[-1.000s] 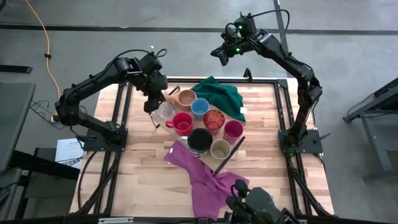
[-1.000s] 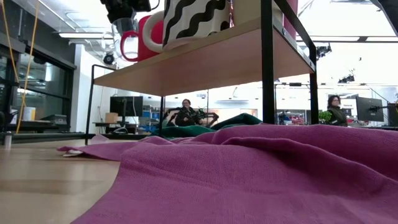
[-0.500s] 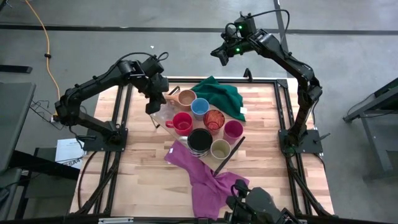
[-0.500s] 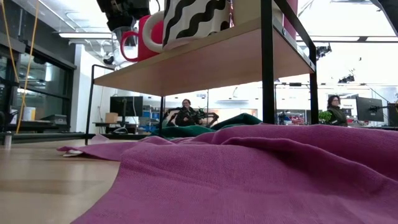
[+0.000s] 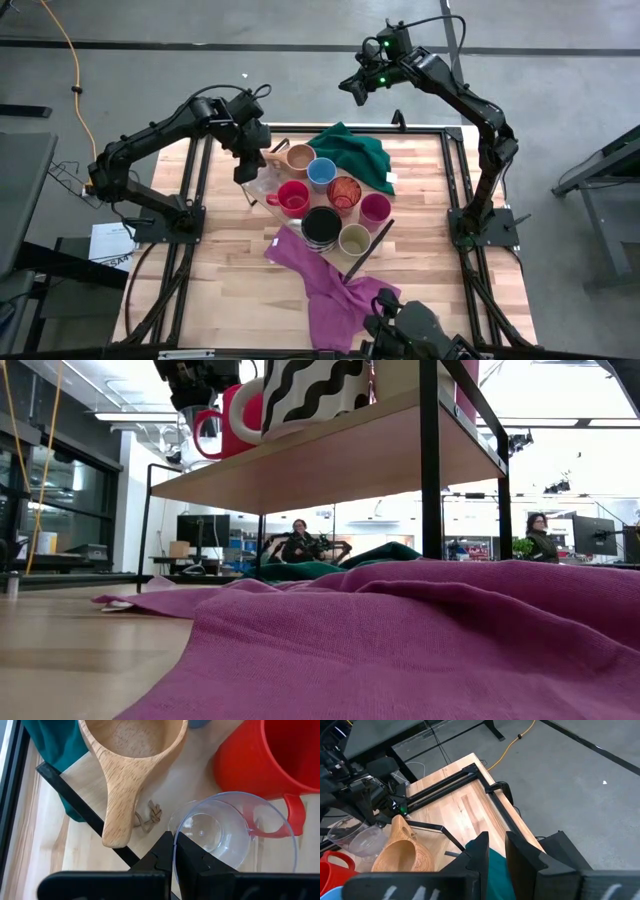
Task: Stack small to large cups/mugs on shelf
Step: Put the transparent mug on the shelf
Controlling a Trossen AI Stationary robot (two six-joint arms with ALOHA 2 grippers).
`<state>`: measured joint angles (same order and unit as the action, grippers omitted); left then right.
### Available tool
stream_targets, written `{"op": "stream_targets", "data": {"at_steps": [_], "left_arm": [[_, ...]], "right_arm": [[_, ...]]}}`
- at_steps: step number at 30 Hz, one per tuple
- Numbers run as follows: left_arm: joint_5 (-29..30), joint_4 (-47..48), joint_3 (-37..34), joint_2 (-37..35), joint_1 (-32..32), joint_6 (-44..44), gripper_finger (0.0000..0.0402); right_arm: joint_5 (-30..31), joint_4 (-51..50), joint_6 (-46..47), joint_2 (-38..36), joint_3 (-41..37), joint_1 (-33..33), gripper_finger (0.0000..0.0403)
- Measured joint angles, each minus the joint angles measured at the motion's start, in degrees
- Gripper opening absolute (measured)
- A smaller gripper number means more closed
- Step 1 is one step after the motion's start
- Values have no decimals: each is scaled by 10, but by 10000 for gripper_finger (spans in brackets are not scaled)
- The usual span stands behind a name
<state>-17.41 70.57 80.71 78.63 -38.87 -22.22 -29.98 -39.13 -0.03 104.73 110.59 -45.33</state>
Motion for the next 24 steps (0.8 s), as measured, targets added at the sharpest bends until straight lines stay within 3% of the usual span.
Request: {"op": "stream_targets", "data": {"at_steps": [15, 24], "left_arm": [[3, 5, 0, 0, 0, 0, 1], [5, 2, 0, 0, 0, -1, 26]], "right_arm": [[0, 0, 0, 0, 0, 0, 55], [0, 0, 0, 0, 0, 0, 55]]}}
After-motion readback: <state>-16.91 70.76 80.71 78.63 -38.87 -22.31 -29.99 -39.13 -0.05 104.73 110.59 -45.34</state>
